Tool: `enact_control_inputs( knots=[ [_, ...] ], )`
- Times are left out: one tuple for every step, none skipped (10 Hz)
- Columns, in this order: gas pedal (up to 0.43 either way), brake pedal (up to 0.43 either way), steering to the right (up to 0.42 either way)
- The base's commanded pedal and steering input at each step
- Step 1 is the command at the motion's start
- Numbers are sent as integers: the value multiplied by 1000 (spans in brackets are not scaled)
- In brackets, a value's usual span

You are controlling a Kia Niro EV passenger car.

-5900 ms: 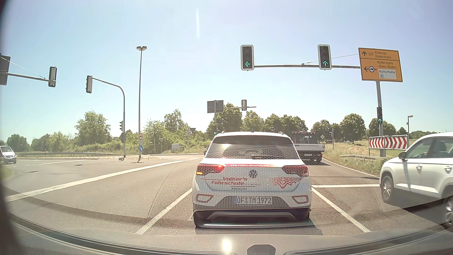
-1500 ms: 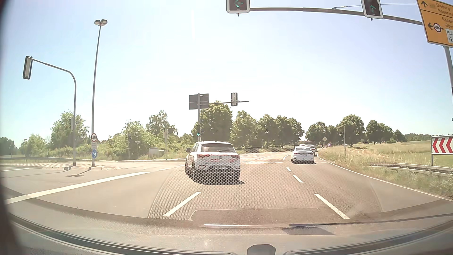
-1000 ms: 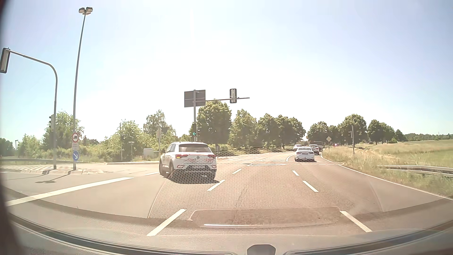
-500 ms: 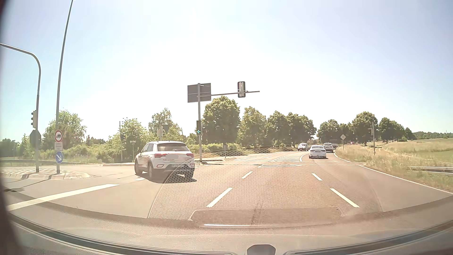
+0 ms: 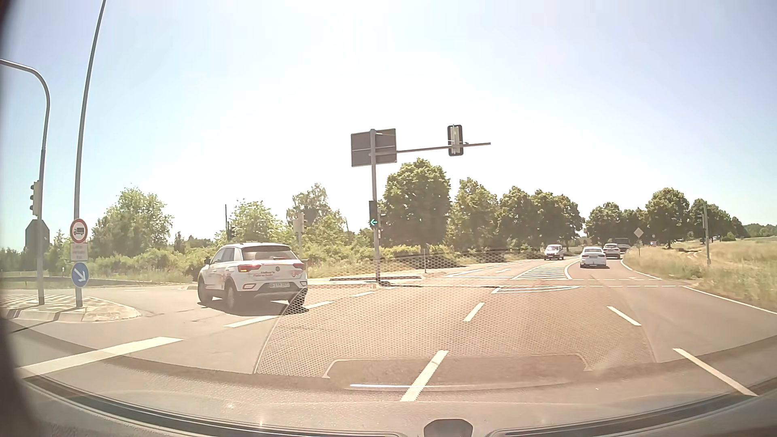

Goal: Follow the waypoints while adhering to traffic rules and regulations

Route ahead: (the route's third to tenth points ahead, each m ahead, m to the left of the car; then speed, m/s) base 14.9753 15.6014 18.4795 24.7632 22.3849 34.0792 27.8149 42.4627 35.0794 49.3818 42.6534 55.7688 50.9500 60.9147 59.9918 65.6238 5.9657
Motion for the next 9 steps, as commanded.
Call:
enact_control_inputs(
  knots=[
    [177,30,-164],
    [177,30,-173],
    [169,30,-182],
    [157,30,-191],
    [150,30,-200],
    [150,30,-207],
    [138,30,-215],
    [130,30,-222],
    [98,30,-229]
  ],
)
